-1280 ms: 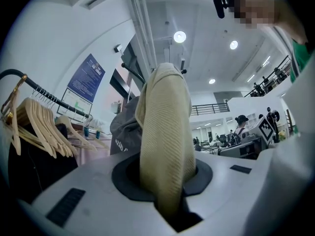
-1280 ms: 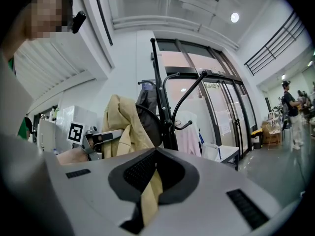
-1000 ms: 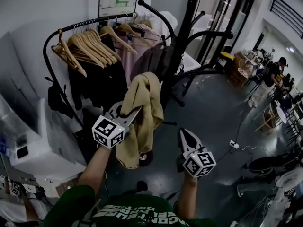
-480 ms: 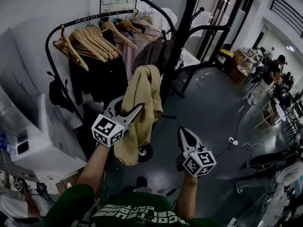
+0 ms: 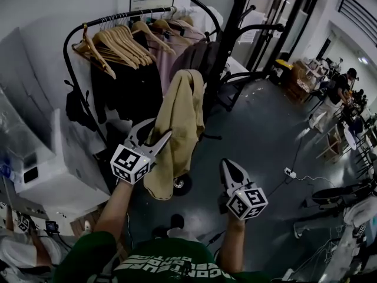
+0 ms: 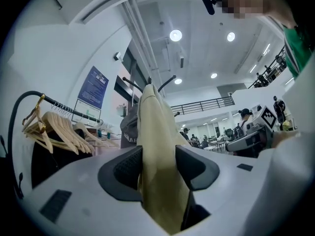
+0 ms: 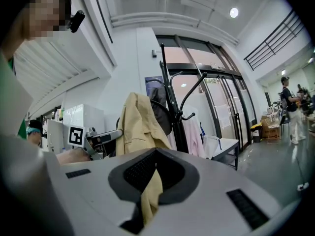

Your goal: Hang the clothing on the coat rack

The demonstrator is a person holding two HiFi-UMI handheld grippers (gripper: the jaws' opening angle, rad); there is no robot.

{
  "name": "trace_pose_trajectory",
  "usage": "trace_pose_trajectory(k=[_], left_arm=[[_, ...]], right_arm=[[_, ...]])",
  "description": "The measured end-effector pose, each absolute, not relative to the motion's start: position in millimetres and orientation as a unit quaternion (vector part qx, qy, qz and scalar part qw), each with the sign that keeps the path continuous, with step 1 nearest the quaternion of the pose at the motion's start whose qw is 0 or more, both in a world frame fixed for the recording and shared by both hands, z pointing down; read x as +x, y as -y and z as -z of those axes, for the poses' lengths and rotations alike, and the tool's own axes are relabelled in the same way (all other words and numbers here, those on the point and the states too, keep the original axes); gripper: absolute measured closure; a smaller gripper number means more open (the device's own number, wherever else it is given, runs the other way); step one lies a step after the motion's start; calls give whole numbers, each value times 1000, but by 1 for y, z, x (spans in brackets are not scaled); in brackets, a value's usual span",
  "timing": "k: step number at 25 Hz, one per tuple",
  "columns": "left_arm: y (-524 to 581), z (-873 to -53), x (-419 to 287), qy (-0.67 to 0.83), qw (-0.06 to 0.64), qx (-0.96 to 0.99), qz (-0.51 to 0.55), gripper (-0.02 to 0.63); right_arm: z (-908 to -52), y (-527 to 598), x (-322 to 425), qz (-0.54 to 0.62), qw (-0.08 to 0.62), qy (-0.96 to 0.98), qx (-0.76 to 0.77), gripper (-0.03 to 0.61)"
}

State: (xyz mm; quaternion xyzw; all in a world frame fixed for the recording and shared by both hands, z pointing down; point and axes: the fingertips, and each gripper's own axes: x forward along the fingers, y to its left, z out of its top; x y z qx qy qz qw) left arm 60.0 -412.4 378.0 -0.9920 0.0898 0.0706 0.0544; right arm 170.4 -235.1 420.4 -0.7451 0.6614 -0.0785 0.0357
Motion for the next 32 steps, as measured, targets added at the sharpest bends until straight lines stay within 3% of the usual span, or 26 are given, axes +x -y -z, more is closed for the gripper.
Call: trace_pose_trajectory(k=[9,19,32], left_arm=[[398,-401,25,-121,24,-991,-58,434],[372,-406,39,-115,6,-992,-58,605],[347,-427,68,-123,-18,-991,-44,610]], right_arm=[[-429,233,152,82,24,-673,-734,571],[-423,234,169,75,11,-682,-727,571],[-431,239,198,82,0,-698,-711,571]])
